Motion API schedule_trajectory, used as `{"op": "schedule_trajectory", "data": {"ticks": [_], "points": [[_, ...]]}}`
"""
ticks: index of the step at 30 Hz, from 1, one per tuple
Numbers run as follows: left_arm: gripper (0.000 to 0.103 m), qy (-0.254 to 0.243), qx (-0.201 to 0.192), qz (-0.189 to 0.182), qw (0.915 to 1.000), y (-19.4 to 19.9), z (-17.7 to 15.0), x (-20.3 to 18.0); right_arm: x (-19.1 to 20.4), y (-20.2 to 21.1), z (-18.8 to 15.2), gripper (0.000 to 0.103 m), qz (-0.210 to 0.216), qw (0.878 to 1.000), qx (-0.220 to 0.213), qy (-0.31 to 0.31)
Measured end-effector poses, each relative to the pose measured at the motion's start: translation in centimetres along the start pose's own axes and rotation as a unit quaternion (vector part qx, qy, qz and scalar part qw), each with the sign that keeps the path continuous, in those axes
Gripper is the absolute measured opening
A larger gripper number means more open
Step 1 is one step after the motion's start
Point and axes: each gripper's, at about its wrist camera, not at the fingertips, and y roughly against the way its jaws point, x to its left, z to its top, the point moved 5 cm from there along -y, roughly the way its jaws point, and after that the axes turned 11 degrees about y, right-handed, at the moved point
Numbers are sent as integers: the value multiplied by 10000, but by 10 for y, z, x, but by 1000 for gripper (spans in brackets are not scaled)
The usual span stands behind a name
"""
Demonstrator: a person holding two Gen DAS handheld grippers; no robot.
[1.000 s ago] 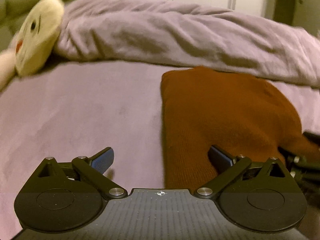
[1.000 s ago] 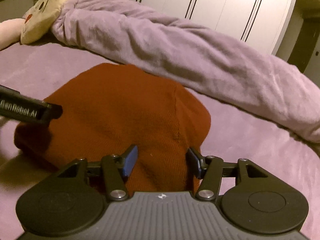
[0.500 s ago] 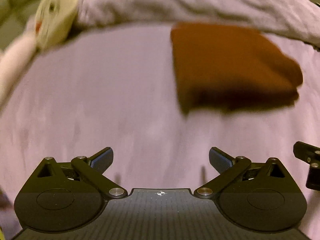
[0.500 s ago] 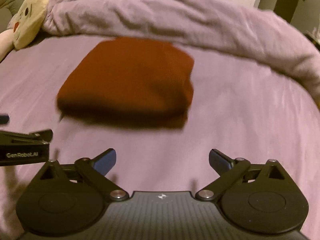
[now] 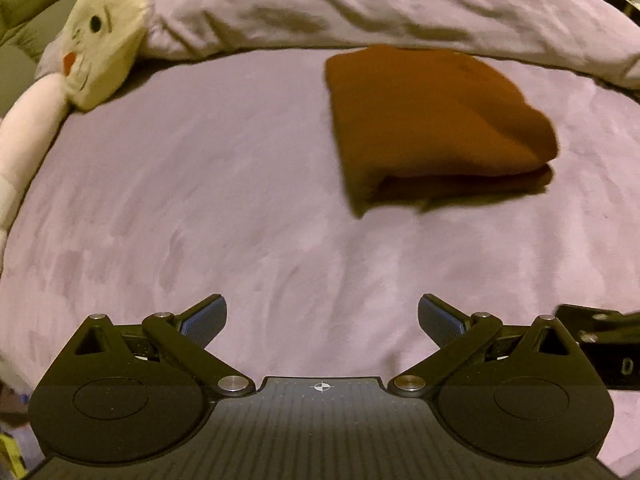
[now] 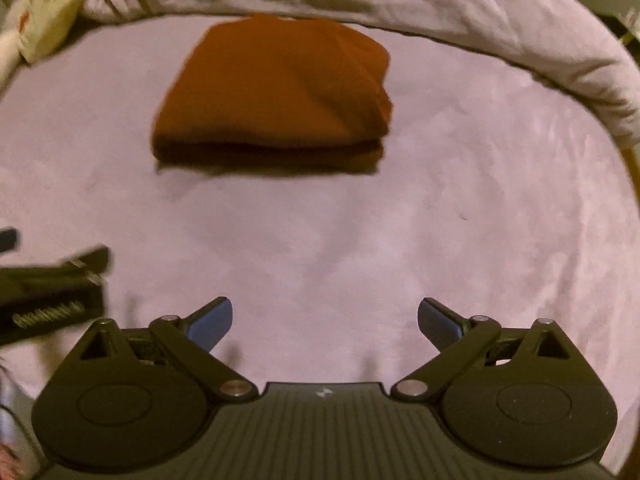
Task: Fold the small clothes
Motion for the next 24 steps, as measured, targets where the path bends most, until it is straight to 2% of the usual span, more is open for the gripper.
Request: {"op": "schedule_trajectory", "data": {"ticks": [3, 9, 18, 24], "points": [[103, 71, 152, -58, 9998, 1, 6, 1, -5, 7, 8, 99, 299, 9991, 76, -280], [103, 95, 185, 125, 9997, -3, 18, 4, -15, 18, 25, 99, 146, 9992, -59, -360], [103, 200, 377, 113, 9990, -10, 22, 6, -14, 14, 36, 99, -99, 9997, -159, -152], [103, 247, 405, 90, 9988, -9, 24, 5, -19, 13, 38, 99, -51, 9996, -156, -215]]}}
